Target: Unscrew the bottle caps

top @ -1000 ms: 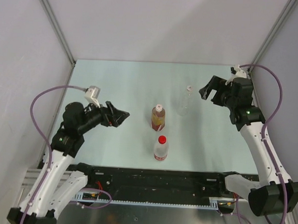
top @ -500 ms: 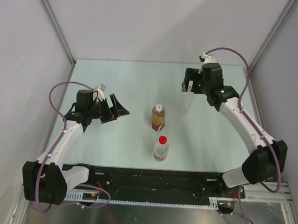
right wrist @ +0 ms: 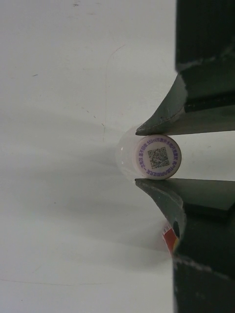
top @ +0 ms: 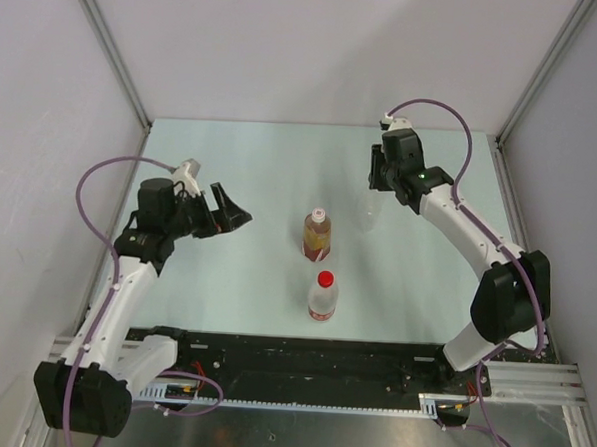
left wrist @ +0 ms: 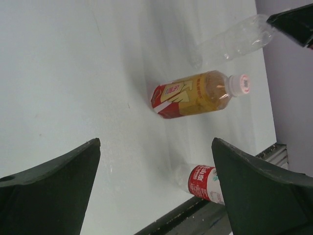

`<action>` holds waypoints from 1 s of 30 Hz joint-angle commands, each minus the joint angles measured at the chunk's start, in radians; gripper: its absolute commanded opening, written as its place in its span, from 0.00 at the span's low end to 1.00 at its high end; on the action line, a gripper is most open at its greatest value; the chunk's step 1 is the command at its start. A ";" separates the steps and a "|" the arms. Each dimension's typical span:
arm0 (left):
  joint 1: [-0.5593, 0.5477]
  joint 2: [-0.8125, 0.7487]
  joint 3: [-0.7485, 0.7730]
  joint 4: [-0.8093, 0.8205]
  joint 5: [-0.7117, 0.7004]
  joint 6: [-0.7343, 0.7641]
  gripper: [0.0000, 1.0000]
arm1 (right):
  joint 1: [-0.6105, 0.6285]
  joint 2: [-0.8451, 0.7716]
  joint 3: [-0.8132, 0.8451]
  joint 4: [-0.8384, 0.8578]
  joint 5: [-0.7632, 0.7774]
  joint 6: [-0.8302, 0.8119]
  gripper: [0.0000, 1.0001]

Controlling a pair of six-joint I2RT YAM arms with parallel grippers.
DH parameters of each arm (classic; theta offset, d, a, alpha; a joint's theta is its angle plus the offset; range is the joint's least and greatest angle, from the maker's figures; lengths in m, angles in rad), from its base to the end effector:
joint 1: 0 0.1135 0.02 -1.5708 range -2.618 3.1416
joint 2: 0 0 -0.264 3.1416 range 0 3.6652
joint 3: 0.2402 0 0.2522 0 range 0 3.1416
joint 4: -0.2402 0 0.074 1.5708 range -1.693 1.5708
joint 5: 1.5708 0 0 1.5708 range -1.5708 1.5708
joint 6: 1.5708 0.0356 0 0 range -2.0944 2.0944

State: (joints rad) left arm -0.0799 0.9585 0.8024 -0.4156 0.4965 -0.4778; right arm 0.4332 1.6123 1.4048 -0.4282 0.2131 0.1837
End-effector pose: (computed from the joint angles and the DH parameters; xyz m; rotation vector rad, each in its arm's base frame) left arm 0.2061 -0.0335 0.2937 -0.1343 2.1821 -0.8530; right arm 0.3395 0.1487 0.3209 -0.1551 2.1866 0.1124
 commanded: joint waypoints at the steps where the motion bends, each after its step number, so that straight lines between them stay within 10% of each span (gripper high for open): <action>1: -0.002 -0.055 0.103 0.005 -0.033 0.079 1.00 | 0.004 -0.063 0.043 0.020 0.017 0.004 0.02; 11: -0.210 -0.026 0.291 0.006 -0.128 0.198 0.99 | -0.102 -0.365 0.041 0.112 -0.174 0.101 0.00; 21: -0.440 0.008 0.429 0.007 -0.162 0.399 0.99 | -0.194 -0.500 0.043 0.234 -0.724 0.288 0.00; 30: -0.509 -0.044 0.413 0.004 -0.096 0.522 0.99 | -0.009 -0.408 0.038 0.236 -0.948 0.392 0.00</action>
State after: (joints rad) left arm -0.5728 0.9485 1.2011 -0.4290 0.3557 -0.0444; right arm 0.3321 1.1728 1.4227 -0.2123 -0.5995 0.5194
